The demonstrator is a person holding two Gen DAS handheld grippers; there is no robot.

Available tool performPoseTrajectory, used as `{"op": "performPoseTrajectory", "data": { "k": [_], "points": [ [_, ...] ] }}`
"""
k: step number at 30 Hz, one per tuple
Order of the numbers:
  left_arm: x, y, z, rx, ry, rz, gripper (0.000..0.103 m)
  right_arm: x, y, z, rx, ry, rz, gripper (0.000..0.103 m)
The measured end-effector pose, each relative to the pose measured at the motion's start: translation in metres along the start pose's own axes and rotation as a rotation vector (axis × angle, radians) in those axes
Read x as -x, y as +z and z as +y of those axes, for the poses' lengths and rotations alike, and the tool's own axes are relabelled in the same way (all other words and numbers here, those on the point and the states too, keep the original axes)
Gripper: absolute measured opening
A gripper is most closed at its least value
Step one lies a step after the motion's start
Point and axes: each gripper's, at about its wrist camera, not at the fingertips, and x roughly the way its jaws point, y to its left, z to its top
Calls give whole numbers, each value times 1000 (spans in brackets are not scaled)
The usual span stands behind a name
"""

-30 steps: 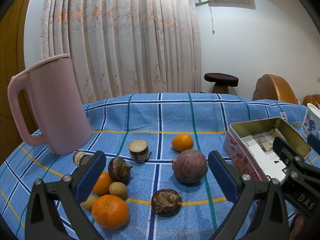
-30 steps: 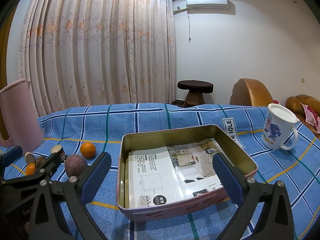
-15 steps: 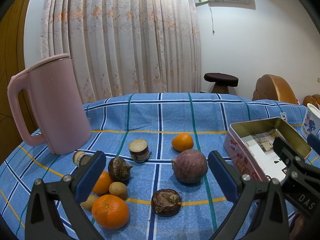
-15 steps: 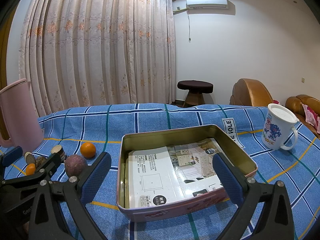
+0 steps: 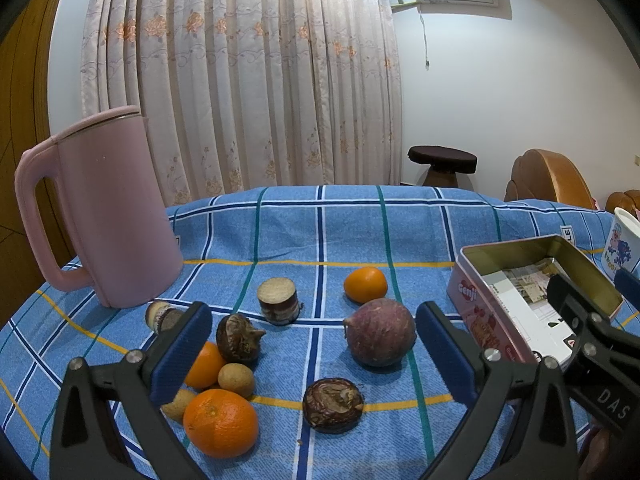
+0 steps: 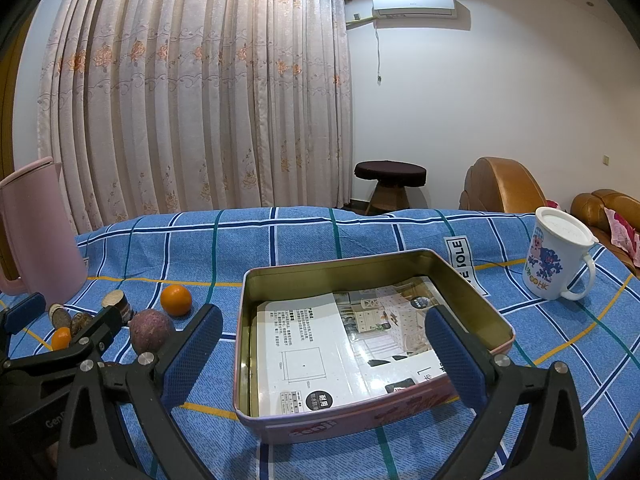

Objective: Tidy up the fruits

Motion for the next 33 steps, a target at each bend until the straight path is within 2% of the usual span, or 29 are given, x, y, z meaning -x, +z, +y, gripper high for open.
{"op": "performPoseTrajectory", "data": {
  "k": [27,33],
  "points": [
    [0,-2,2,18,-3,11,103,-1,-1,1,0,1,2,102],
    [9,-6,16,8,-6,32,103,3,-4,7,2,47,6,102]
  ]
}}
